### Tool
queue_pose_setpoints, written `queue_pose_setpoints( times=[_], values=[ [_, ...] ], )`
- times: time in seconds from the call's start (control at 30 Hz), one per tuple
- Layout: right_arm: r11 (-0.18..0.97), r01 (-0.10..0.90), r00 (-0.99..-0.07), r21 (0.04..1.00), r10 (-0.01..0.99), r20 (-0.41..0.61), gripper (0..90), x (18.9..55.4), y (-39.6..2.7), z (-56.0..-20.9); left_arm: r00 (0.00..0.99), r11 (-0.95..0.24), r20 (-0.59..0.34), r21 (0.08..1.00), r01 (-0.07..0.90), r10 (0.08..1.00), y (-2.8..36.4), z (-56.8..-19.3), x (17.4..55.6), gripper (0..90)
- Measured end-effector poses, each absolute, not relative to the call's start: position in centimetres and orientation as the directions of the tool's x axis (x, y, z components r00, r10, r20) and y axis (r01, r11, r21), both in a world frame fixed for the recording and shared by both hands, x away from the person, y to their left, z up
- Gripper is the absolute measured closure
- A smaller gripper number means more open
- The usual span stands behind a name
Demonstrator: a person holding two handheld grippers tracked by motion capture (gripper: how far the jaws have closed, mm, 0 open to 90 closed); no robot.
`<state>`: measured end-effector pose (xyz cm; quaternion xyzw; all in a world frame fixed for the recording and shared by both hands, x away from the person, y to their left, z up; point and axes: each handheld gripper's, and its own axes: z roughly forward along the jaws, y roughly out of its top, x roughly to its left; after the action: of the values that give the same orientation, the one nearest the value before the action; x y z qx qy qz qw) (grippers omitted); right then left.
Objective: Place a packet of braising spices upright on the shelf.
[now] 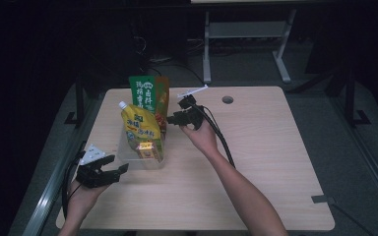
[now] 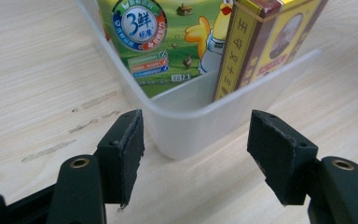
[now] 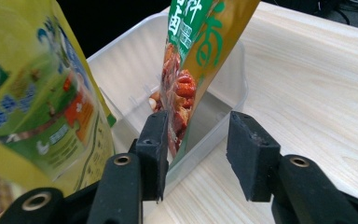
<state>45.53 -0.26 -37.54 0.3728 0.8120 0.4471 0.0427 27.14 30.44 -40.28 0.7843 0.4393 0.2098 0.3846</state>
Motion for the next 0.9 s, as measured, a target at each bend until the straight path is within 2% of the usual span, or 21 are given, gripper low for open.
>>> queue_pose_setpoints(
  times=[0.53,0.9],
  values=[
    [0.302,0.572,-0.707,0.763,0.652,0.272,47.4,44.8,-3.5,-36.2,0.557,-0.328,-0.026,0.784,0.527,0.83,30.7,-40.0,25.6,34.3],
    [0.287,0.563,-0.7,0.775,0.665,0.262,45.5,44.3,-5.7,-35.4,0.581,-0.337,-0.032,0.788,0.516,0.814,30.1,-40.1,25.2,33.8]
  ],
)
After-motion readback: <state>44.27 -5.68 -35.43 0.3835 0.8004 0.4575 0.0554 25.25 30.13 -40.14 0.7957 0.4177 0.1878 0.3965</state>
